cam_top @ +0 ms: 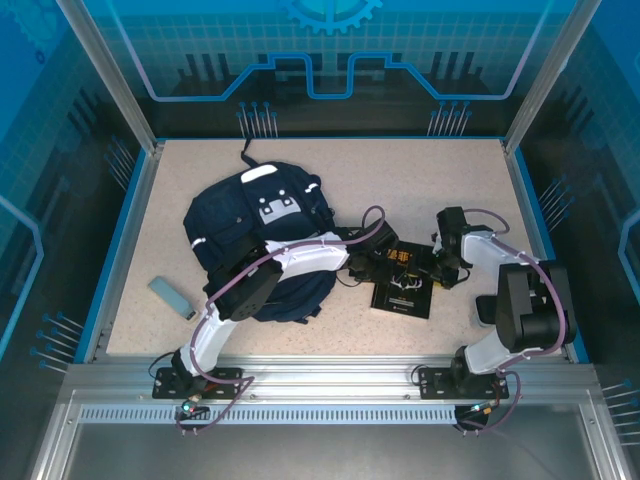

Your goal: Pack the student bag

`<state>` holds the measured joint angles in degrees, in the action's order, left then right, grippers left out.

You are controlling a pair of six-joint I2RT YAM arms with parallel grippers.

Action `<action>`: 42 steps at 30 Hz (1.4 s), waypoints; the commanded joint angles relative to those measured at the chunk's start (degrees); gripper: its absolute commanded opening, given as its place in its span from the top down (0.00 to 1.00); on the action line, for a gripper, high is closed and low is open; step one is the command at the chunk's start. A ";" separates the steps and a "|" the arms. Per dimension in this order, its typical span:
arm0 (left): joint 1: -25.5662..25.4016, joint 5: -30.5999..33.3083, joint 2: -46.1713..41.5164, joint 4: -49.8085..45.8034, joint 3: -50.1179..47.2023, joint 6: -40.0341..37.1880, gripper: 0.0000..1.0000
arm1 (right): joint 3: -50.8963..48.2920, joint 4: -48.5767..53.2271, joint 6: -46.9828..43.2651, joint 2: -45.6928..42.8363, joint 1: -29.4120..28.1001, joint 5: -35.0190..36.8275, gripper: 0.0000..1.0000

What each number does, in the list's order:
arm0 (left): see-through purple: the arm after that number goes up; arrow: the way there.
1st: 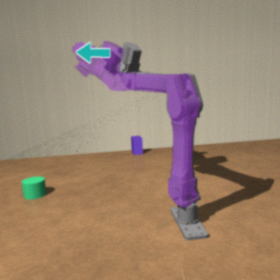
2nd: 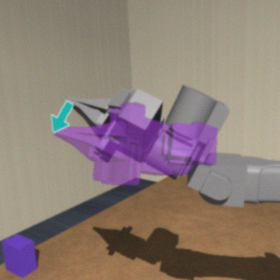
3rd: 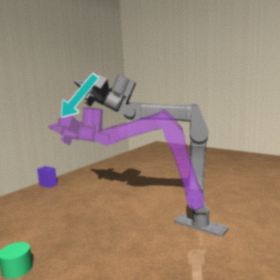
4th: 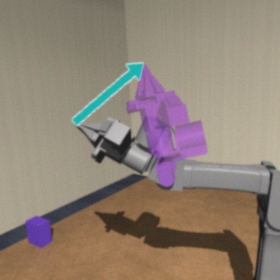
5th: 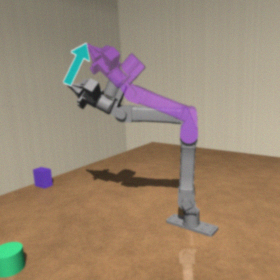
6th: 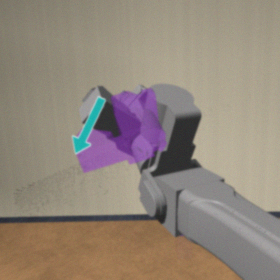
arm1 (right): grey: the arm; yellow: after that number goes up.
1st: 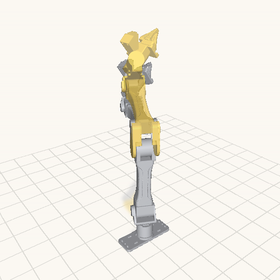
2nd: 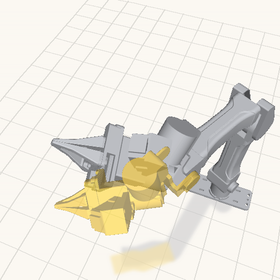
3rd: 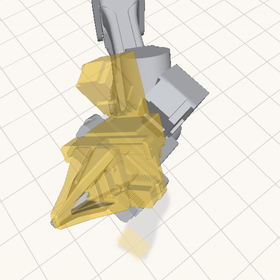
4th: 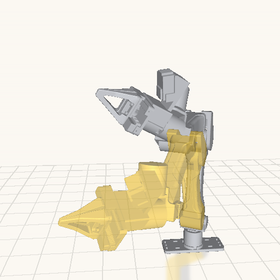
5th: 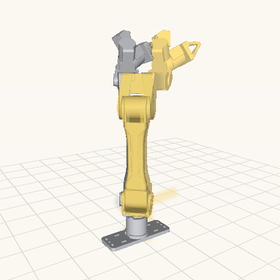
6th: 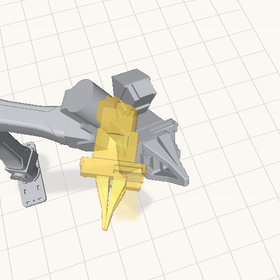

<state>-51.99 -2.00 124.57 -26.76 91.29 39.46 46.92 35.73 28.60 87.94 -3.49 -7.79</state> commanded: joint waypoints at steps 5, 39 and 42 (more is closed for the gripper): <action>-1.05 3.13 3.11 -4.52 1.09 -2.94 0.70 | 1.21 5.02 -0.98 -2.81 -2.58 -5.53 0.43; -0.88 3.23 -0.89 -4.02 0.82 -3.80 0.72 | -1.84 2.13 2.50 -9.92 -3.39 -2.77 0.99; 0.24 2.89 -5.45 -3.82 0.44 -4.68 0.61 | -1.35 2.36 0.83 -12.82 -3.36 -2.56 1.00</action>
<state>-52.10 1.63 124.03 -29.95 92.42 36.27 45.30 39.66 30.74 77.69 -5.39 -6.44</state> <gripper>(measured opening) 0.362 0.061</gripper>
